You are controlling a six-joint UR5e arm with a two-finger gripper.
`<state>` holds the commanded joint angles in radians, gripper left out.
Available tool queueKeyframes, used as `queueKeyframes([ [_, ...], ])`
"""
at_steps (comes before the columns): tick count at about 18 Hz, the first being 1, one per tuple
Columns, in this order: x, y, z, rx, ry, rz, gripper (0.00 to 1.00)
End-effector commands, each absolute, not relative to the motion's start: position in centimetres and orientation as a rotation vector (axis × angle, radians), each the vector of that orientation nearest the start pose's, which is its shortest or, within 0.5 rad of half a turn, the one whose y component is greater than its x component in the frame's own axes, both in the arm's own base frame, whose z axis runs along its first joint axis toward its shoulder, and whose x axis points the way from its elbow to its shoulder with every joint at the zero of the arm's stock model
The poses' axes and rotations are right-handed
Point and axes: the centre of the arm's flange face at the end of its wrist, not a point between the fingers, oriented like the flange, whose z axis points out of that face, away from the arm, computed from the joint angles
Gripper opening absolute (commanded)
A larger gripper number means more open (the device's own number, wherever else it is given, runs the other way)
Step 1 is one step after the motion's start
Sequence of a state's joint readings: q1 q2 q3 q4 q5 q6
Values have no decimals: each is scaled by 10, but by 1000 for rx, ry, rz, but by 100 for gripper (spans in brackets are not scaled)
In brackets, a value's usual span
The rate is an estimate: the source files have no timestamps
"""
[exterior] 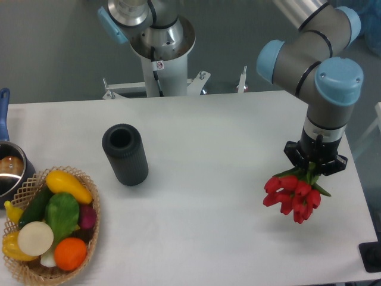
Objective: Insert the flowers into the vase
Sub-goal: 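Carry the red tulip bunch with the gripper toward the black vase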
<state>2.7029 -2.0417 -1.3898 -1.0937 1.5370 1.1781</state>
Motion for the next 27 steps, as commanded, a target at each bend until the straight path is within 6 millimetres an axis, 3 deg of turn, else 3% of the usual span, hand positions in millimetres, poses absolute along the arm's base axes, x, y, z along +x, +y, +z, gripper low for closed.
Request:
queueKeyframes([
  [6,-541,441,354,-3009,124,241,0],
  [8,-530,447,368,-2978,133,255,0],
  [11,-510,452,411,-2834,154,244,0],
  [16,-466,446,462,-2619,182,166,0],
  [22,-453,459,482,-2440,161,92,0],
  [25,-447,463,479,-2369,106,46,0],
  [27,-437,469,476,-2272,78,-74,0],
])
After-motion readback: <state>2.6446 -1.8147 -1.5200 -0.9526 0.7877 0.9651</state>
